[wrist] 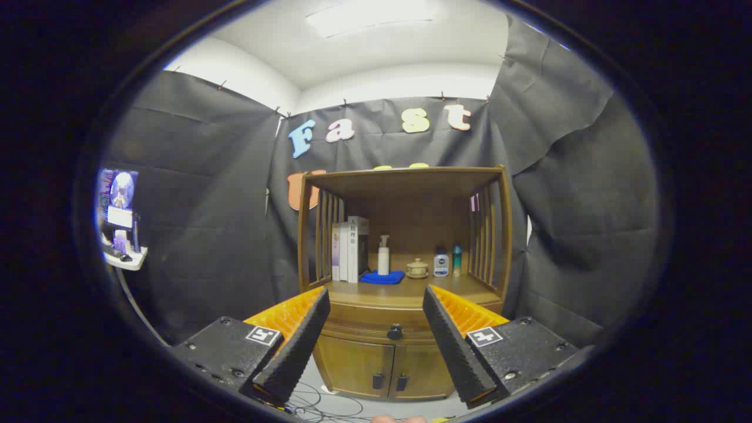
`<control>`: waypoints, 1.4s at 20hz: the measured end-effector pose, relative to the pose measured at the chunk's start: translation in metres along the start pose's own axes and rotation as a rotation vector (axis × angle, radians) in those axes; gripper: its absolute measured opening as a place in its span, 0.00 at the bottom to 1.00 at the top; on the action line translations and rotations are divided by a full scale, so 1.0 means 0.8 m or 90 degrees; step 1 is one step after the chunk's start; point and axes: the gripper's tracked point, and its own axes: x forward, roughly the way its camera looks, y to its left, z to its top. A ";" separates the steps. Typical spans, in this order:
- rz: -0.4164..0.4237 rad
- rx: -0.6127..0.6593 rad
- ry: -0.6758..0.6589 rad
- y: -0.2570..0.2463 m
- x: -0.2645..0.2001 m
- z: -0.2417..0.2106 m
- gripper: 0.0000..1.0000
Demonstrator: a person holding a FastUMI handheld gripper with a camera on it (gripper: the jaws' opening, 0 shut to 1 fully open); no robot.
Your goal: Pull open the drawer, take out the items inside it, and place them on the countertop above the cabinet.
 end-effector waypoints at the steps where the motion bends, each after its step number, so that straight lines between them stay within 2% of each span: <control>1: -0.002 0.004 -0.001 0.000 -0.001 0.002 1.00; 15: -0.002 0.016 0.002 0.013 0.011 0.004 1.00; 22: -0.012 0.034 0.027 0.013 0.044 -0.034 1.00; 28: -0.026 0.029 0.047 0.012 0.100 -0.084 1.00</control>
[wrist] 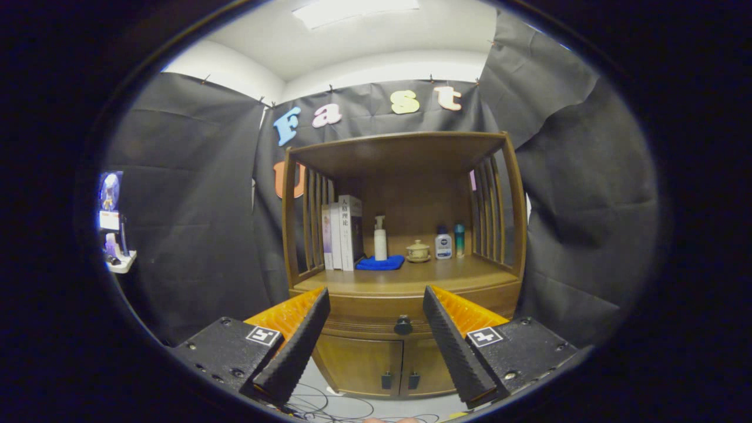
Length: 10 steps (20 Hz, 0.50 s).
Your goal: Pull open the drawer, take out the items inside it, and place them on the countertop above the cabinet.
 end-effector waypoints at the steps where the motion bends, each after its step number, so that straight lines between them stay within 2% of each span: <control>1: -0.005 -0.003 0.007 -0.003 0.013 -0.010 1.00; 10: -0.056 -0.002 0.090 -0.040 0.117 -0.109 1.00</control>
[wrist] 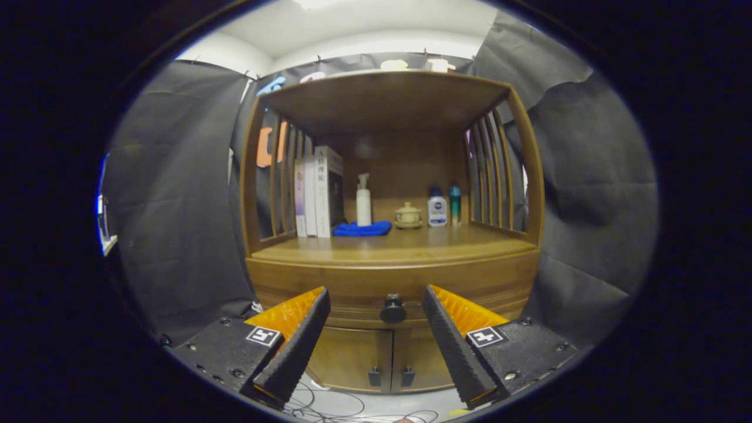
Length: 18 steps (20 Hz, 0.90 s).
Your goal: Pull open the drawer, take out the items inside it, and place them on the countertop above the cabinet.
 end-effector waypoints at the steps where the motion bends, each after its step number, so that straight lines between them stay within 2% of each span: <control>1: -0.004 0.002 0.011 -0.004 0.014 -0.011 1.00; 8: -0.044 0.019 0.040 -0.024 0.098 -0.051 0.94; 10: -0.056 0.020 0.041 -0.030 0.116 -0.059 0.87; 11: -0.067 0.021 0.043 -0.034 0.122 -0.064 0.82; 14: -0.056 0.035 0.054 -0.023 0.133 -0.077 0.65; 17: -0.082 0.029 0.050 -0.025 0.136 -0.079 0.48; 18: -0.091 0.029 0.052 -0.022 0.134 -0.081 0.47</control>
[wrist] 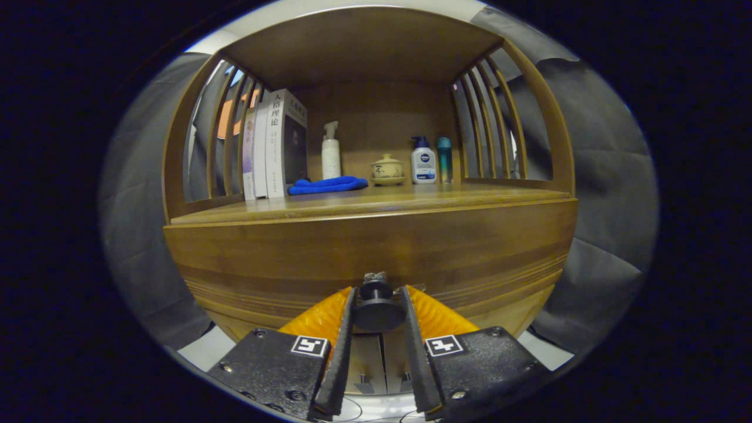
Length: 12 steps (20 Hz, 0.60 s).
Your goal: Pull open the drawer, take out the items inside it, and place them on the countertop above the cabinet.
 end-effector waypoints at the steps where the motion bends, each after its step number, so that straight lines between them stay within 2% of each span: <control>1: -0.007 -0.005 0.003 0.000 0.001 0.001 0.45; 6: 0.011 0.030 0.027 0.002 0.003 -0.002 0.38; 12: 0.016 0.005 0.035 -0.001 -0.008 -0.006 0.30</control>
